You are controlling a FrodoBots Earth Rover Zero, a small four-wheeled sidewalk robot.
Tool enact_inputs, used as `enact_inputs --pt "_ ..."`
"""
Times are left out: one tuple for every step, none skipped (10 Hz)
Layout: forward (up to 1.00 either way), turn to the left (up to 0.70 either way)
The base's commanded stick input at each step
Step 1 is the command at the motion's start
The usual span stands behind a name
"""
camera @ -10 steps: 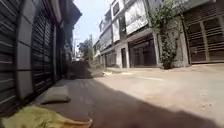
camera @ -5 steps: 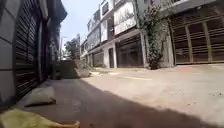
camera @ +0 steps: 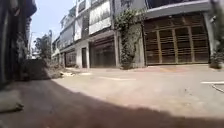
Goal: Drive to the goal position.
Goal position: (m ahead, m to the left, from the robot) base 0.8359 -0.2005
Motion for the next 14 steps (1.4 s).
enact_inputs --pt "0.0 -1.0" --pt "0.0 -1.0" --pt "0.0 -1.0" --pt "0.0 -1.0" --pt "0.0 -1.0" --pt "0.0 -0.37" --pt "0.0 0.0" --pt "0.0 0.0" --pt "0.0 0.0" --pt "0.0 0.0" --pt "0.0 0.0" --pt "0.0 0.0" --pt "0.0 0.0" --pt "0.0 -0.2"
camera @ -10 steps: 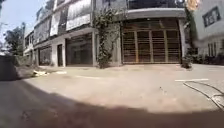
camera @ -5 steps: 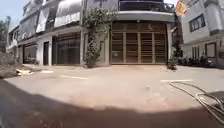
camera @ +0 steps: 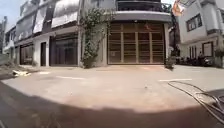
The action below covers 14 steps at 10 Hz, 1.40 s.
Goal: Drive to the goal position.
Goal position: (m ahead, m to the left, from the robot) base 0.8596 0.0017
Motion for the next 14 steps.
enact_inputs --pt "0.0 -0.87" --pt "0.0 -1.0" --pt "0.0 -1.0" --pt "0.0 0.0" --pt "0.0 0.0" --pt "0.0 0.0" --pt "0.0 0.0" --pt "0.0 0.0" --pt "0.0 -0.36" --pt "0.0 -1.0" --pt "0.0 -1.0" --pt "0.0 -1.0" --pt "0.0 -1.0" --pt "0.0 -1.0"
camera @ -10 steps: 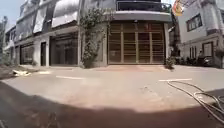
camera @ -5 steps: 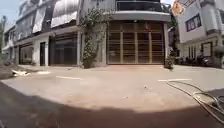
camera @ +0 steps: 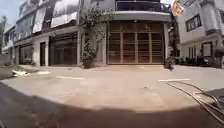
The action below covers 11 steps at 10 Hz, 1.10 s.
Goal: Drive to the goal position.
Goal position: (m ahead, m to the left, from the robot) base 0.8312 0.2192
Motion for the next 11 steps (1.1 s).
enact_inputs --pt "0.0 -1.0" --pt "0.0 -1.0" --pt "0.0 -1.0" --pt "0.0 -1.0" --pt "0.0 -1.0" --pt "0.0 -1.0" --pt "0.0 0.0" --pt "0.0 0.0" --pt "0.0 0.0" --pt "0.0 0.0" --pt "0.0 0.0"
